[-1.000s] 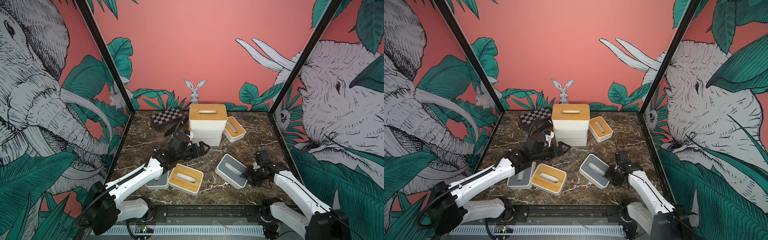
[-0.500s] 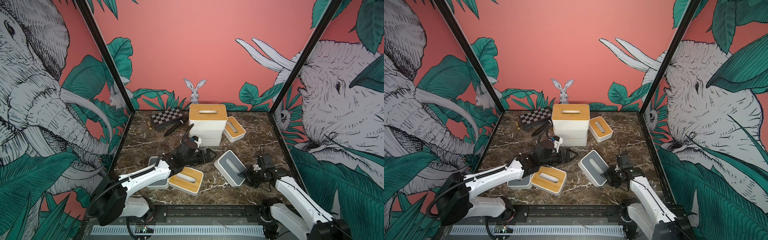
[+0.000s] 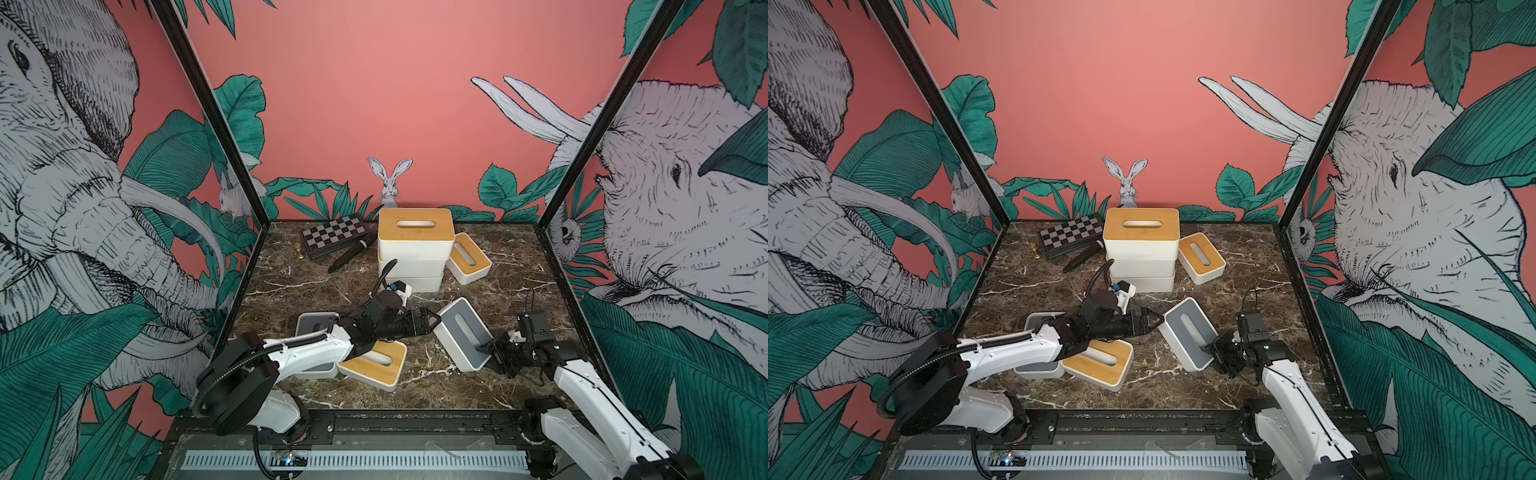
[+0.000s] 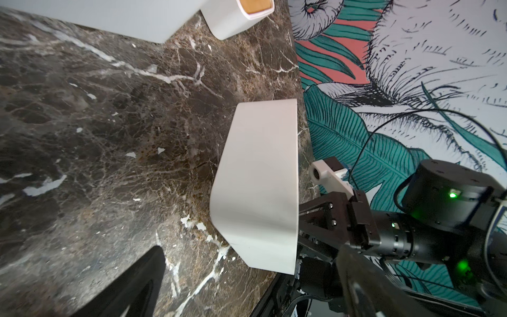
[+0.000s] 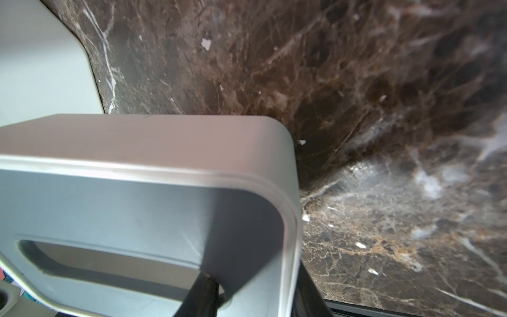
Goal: Stack the tissue boxes
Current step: Pick up the tissue box from the center of the board.
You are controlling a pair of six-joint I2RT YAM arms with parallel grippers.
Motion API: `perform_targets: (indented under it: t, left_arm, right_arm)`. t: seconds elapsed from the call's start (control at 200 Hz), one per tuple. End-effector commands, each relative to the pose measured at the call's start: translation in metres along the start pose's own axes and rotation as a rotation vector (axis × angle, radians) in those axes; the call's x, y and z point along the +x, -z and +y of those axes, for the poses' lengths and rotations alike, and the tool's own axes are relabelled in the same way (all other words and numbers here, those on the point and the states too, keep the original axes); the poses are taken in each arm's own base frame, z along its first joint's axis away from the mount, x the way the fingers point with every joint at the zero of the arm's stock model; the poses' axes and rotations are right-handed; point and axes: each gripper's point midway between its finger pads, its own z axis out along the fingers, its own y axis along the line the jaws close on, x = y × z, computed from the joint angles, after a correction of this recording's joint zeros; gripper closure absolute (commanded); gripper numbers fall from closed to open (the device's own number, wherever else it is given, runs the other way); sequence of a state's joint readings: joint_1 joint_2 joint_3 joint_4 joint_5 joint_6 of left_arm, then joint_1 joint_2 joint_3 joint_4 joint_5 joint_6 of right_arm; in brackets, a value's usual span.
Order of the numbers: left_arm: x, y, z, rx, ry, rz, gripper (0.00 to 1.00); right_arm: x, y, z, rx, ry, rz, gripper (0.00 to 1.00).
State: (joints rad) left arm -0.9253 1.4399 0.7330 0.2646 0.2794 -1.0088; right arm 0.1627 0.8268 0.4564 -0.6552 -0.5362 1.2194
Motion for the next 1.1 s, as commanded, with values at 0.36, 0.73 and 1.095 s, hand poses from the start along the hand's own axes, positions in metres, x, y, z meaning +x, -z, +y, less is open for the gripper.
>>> perform_targets:
  t: [0.36, 0.73, 1.095]
  left_arm:
    - [-0.011, -0.026, -0.032, 0.139, -0.031, 0.01, 0.03]
    - [-0.007, -0.027, -0.029, 0.112, -0.001, 0.039, 0.14]
    - [-0.006, -0.034, -0.033, 0.123, 0.004, 0.066, 0.12]
  right_arm:
    - [0.005, 0.017, 0.02, -0.073, 0.055, -0.002, 0.77]
    - [0.004, 0.018, 0.021, -0.073, 0.06, -0.007, 0.77]
    - [0.005, 0.019, 0.021, -0.076, 0.06, -0.009, 0.77]
